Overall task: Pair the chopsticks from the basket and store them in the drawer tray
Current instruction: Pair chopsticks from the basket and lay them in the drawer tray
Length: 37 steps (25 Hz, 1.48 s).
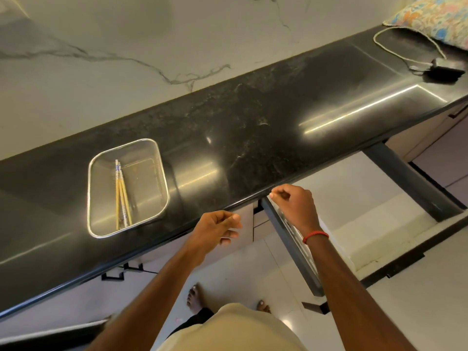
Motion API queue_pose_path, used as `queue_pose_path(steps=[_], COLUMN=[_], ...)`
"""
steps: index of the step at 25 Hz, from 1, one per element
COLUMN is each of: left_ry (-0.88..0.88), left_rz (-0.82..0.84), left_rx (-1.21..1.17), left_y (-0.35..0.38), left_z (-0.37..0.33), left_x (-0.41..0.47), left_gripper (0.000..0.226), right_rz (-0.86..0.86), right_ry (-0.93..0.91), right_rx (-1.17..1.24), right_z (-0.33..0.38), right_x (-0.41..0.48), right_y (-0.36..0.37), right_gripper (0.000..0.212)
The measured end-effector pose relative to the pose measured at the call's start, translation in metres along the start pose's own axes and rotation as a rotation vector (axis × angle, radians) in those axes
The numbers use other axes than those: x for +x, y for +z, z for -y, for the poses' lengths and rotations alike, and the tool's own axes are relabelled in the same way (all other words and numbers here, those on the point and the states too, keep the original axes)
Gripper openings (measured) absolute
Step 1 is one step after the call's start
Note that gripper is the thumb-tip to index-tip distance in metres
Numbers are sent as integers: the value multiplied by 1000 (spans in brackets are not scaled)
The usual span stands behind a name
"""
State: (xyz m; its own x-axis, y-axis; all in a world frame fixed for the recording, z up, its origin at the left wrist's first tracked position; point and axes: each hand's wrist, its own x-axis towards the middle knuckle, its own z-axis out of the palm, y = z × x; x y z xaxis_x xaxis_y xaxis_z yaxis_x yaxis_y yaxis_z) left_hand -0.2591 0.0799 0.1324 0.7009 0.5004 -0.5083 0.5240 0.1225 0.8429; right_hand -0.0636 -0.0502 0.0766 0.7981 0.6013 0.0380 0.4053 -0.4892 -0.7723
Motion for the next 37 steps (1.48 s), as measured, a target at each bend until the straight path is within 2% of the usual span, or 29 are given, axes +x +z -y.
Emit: queue_pose_path(steps=[8, 15, 20, 29, 37], left_ry=[52, 82, 99, 72, 79], left_rz=[-169, -303, -365, -383, -365], left_rx=[-254, -448, -489, -548, -648], left_y=[-83, -180, -236, -308, -329], left_z=[-11, -17, -1, 42, 53], left_x=[-1, -1, 0, -4, -1], left_gripper=[24, 27, 28, 22, 18], right_rz=[150, 305, 400, 426, 538], right_ry=[-105, -219, -244, -155, -60], right_rx=[204, 172, 145, 51, -146], right_z=[101, 194, 245, 281, 279], right_x=[23, 39, 38, 36, 29], right_y=[48, 108, 163, 248, 286], right_gripper=[7, 12, 12, 13, 37])
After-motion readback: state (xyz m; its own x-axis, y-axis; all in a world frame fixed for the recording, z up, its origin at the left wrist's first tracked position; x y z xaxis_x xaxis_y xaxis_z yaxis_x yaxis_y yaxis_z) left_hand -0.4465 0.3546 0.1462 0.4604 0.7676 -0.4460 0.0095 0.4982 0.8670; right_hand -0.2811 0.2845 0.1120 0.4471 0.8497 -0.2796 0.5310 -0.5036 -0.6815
